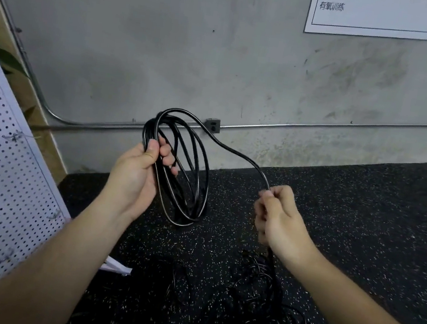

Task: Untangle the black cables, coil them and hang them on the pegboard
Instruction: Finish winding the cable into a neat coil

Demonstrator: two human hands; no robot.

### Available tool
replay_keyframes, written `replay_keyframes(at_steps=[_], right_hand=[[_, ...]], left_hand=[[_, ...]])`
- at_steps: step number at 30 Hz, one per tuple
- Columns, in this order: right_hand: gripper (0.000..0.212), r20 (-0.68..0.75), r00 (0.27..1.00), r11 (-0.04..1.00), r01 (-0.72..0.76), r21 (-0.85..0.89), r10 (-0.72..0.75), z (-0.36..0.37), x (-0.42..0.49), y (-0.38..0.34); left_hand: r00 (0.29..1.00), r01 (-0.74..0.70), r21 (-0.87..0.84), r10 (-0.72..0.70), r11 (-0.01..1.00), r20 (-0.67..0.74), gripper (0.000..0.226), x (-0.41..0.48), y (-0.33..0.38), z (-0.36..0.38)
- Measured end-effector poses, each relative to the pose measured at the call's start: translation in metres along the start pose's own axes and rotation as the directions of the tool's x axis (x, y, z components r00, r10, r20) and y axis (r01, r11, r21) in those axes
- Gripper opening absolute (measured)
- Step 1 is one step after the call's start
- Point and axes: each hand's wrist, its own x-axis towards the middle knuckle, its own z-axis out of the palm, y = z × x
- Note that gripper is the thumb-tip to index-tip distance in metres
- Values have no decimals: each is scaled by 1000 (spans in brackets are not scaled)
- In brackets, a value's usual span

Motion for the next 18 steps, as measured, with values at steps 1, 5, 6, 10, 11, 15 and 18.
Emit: replay_keyframes(at_steps=[1,5,6,10,11,15,18], right_hand=[[15,-17,998,991,50,-123,-53,2,-1,-2],[15,18,985,874,158,-459,-169,9,-7,-2],[17,32,983,841,171,-514,-180,11,-9,-4],[26,179,975,608,220,-762,-129,15,-16,-17],[24,247,966,568,246,-786,-78,17,-18,-20],[11,486,866,522,364,-771,114,25,-31,-32],[37,500,857,471,394,-789,121,27,-36,-39]], left_hand=[[1000,4,-2,-4,1000,5,18,-1,-1,2],[1000,17,3,-17,1000,5,17,-8,-6,12],[1000,17,16,-17,1000,-1,17,-9,-7,14],[1000,0,118,2,993,-16,18,-13,-15,20],[1000,-9,150,12,989,-19,19,-14,-18,22],[999,-24,176,32,984,-41,20,-14,-27,28],[998,-34,198,45,980,-51,19,-14,-31,30]])
